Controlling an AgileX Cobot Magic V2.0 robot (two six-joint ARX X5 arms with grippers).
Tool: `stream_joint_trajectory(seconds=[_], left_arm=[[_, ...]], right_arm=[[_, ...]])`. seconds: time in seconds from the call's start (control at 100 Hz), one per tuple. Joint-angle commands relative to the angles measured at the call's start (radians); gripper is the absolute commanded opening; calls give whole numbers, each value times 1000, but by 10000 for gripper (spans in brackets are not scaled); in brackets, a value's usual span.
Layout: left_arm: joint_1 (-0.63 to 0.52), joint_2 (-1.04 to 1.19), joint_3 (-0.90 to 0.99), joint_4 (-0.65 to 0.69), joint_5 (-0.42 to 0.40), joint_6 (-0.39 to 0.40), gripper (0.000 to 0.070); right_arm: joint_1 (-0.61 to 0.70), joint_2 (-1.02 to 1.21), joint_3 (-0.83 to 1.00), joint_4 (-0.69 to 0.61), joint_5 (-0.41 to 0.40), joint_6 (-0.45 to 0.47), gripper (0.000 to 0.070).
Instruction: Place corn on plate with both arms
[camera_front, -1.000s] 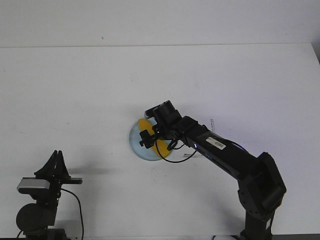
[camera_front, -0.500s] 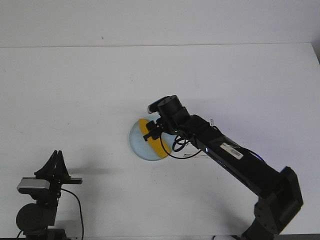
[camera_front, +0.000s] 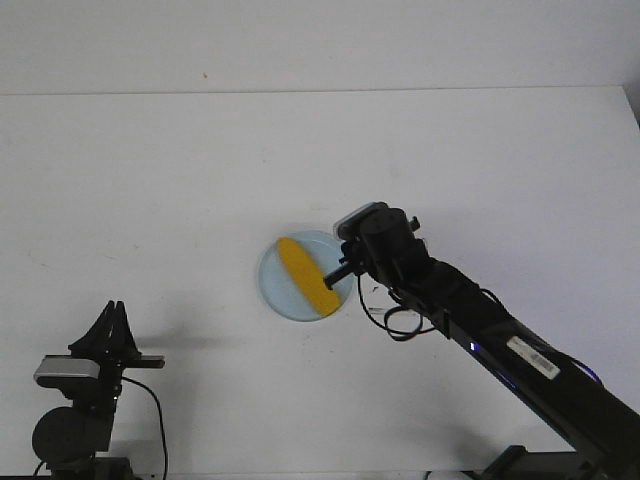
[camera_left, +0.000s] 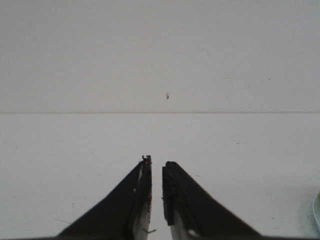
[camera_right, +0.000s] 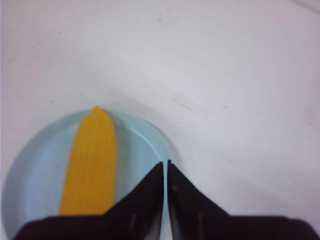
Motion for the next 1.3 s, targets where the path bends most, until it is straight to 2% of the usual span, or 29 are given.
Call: stream_joint_trajectory(seconds=[0.0, 0.38, 0.61, 0.92, 1.29], left_arm=[[0, -2, -2, 15, -3, -1, 42], [0, -2, -2, 15, -3, -1, 42], [0, -2, -2, 15, -3, -1, 42], [0, -2, -2, 15, -3, -1, 42], [0, -2, -2, 15, -3, -1, 42]], right_arm=[[-14, -45, -92, 36, -1, -11, 14], [-290, -348, -491, 104, 2, 18, 14], [-435, -484, -699, 278, 0, 18, 14], [-452, -768, -886, 512, -1, 19, 14], [-452, -1128, -925, 408, 27, 14, 14]])
